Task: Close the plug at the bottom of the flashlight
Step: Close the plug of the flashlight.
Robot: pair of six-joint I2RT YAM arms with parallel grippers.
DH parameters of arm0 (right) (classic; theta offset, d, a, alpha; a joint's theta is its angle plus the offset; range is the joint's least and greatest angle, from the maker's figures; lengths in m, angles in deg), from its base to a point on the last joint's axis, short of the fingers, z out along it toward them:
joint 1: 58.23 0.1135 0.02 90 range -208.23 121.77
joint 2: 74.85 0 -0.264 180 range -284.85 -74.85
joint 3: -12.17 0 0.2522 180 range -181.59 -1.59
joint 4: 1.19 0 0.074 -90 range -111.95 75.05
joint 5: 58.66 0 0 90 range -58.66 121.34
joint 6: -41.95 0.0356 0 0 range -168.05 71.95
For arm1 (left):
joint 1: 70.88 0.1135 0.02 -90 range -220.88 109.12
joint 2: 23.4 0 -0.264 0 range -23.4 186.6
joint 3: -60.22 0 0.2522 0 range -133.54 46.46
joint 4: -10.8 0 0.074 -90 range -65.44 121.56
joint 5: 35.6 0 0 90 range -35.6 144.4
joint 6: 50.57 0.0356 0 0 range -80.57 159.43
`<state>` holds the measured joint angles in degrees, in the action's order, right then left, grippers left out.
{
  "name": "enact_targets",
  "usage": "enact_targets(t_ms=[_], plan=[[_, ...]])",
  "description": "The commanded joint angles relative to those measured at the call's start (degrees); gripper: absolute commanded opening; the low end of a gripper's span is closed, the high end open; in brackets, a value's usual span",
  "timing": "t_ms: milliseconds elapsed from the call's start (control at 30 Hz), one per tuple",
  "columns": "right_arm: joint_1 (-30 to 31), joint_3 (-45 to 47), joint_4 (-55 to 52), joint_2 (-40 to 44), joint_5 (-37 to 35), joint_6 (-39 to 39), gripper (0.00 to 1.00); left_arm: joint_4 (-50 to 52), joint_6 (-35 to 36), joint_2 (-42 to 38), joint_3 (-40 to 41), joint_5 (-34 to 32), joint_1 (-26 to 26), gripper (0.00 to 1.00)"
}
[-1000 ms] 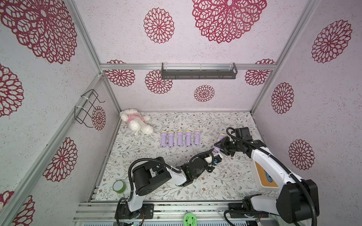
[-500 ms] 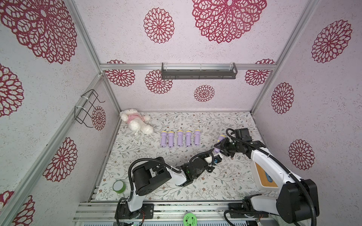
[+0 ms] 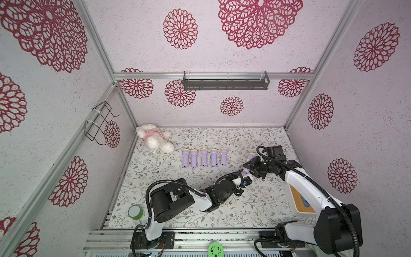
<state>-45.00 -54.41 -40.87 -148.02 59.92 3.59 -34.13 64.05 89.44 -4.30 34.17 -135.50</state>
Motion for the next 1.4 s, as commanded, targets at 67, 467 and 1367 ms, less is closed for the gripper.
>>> enact_targets(t_ms=[67,467,1367], plan=[[0.3,0.0,1.33,2.37,0.89,0.33,0.0,-0.18,0.51,-0.95,-1.61,0.19,-0.01,0.44],[0.3,-0.03,1.36,2.49,0.96,0.21,0.0,0.11,0.53,-0.89,-1.27,0.01,-0.07,0.42],[0.3,-0.16,1.56,3.09,1.57,0.48,0.0,1.11,1.17,-0.87,-1.53,0.19,-0.06,0.37]])
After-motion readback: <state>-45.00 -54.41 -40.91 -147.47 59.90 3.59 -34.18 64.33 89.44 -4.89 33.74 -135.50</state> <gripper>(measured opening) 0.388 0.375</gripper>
